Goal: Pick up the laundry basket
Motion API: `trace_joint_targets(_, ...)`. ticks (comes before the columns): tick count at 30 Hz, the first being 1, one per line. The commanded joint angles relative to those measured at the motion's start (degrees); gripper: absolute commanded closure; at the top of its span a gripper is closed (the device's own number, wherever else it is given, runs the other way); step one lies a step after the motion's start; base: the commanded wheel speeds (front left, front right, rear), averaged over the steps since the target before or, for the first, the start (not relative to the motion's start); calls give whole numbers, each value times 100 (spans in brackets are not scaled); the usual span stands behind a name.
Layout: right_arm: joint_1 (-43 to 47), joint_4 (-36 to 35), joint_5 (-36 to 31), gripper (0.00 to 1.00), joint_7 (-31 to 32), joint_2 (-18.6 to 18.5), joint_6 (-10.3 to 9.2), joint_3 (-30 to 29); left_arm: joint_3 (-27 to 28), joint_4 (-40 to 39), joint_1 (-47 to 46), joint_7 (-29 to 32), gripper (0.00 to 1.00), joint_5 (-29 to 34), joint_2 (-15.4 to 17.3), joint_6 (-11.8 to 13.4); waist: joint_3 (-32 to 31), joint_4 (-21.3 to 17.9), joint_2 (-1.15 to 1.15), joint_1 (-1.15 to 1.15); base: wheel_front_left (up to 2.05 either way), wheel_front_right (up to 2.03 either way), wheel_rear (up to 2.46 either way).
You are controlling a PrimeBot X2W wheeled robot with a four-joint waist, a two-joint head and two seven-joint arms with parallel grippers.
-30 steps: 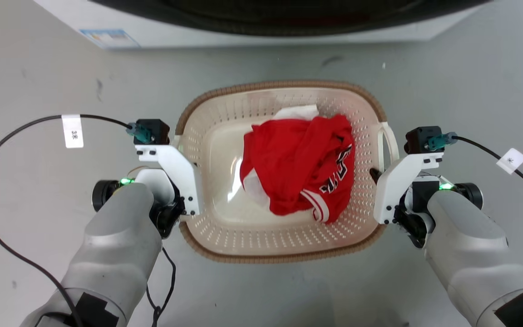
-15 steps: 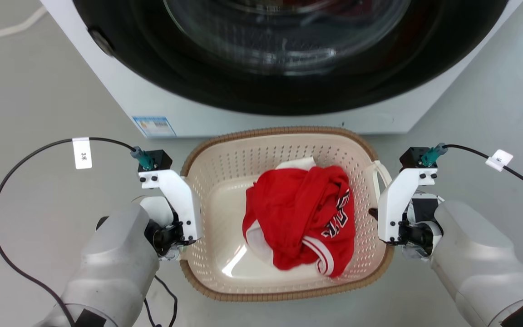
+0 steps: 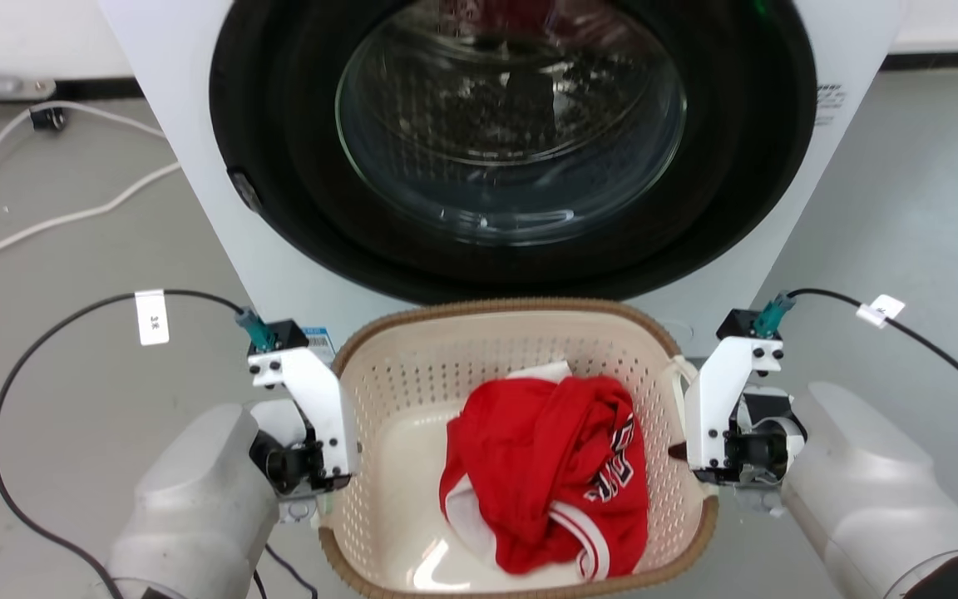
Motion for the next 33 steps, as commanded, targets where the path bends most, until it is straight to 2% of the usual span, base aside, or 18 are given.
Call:
trace_joint_targets(1,79,47,72,100,135,64,60,1,-24,35,129,69,100,-53,-23,-71,-187,-13,0,1,0,0,0)
trace_joint_targets(9,337,214,176,100,664,179,61,-76,-81,154,415,250,100,-230,-80,-67,-549,-19,0,1,0,0,0)
trace_joint_targets(33,472,258,-25,100,749,155,61,-282,-221,171,568,275,100,-493,-163,-67,-602,-24,0,1,0,0,0)
